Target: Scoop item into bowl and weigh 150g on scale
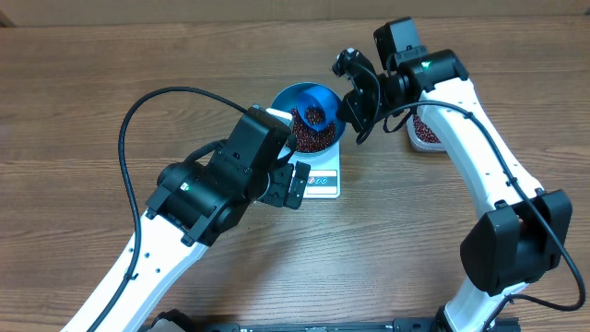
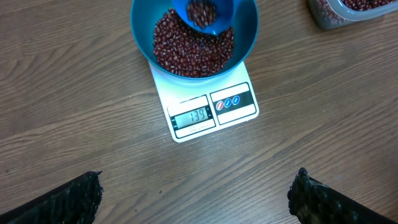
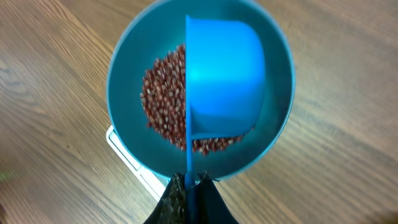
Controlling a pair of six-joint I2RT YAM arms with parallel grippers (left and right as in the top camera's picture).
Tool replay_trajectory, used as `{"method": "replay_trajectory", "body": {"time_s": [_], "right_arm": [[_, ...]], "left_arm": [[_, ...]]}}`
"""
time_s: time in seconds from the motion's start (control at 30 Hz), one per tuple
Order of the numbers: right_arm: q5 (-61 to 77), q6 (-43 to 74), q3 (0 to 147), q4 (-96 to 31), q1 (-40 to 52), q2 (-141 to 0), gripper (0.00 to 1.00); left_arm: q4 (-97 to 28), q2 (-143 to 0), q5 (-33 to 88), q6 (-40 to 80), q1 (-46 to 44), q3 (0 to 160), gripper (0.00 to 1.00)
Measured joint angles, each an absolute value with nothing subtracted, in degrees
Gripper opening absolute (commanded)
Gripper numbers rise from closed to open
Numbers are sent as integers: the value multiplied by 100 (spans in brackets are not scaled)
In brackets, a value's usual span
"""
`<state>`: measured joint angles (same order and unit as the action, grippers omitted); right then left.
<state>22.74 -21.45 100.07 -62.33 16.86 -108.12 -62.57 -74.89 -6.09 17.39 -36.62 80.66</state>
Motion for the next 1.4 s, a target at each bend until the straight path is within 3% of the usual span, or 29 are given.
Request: {"method": "replay_trajectory", "body": {"time_s": [0.63, 1.4], "right_arm": [[1219, -2215, 10232, -6340, 2104, -10814, 4], [1188, -2563, 10232, -6519, 2241, -10814, 4]], "left_arm": [[-6257, -7489, -609, 1739, -3662, 8066, 100], [-6257, -7489, -609, 1739, -3662, 8066, 100]]}}
